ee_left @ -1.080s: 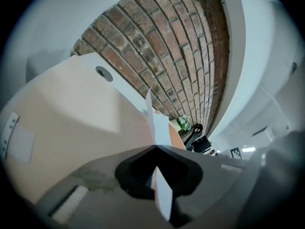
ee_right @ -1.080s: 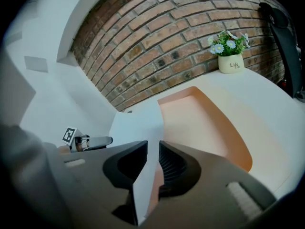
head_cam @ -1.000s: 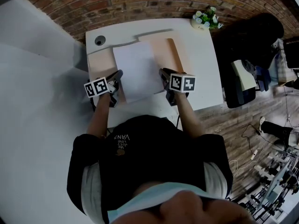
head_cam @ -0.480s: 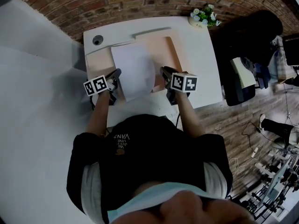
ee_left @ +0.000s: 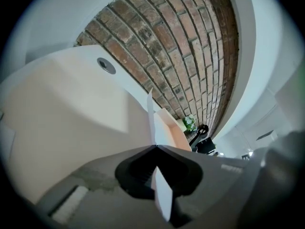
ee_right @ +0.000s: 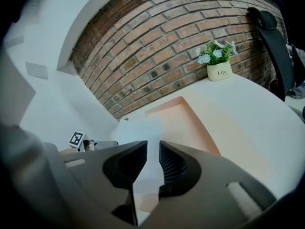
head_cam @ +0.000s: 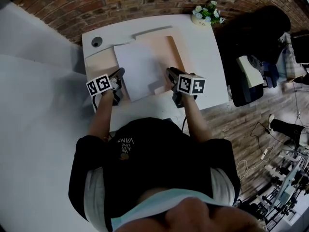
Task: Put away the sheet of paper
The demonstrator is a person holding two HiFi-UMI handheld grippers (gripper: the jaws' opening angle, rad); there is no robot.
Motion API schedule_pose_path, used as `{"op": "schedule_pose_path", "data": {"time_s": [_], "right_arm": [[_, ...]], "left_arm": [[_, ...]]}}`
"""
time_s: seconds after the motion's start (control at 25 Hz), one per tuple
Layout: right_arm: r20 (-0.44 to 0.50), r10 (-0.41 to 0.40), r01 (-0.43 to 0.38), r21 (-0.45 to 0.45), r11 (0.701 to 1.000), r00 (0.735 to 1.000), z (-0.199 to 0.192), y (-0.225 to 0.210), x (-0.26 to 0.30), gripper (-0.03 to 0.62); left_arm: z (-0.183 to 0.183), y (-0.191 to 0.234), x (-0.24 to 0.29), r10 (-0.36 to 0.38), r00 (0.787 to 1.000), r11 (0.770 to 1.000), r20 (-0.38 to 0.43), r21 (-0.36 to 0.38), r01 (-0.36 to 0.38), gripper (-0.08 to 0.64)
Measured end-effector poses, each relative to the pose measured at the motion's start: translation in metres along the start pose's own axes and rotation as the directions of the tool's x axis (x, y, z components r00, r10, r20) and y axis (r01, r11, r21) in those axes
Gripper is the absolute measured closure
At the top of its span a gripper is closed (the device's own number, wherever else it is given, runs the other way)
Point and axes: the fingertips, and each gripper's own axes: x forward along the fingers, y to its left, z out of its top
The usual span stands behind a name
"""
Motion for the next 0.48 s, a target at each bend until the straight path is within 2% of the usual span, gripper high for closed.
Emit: {"op": "schedule_pose_path", "data": {"time_s": [0.48], "right_arm": [[-0.009,0.006,-0.006,-0.004,1.0,1.0,0.003,-0.009,-0.007,0.515]], "left_arm": [[-0.004,-0.014,0.024,-0.013,1.0,1.0,-0.008,-0.011,0.013,0.56]]}}
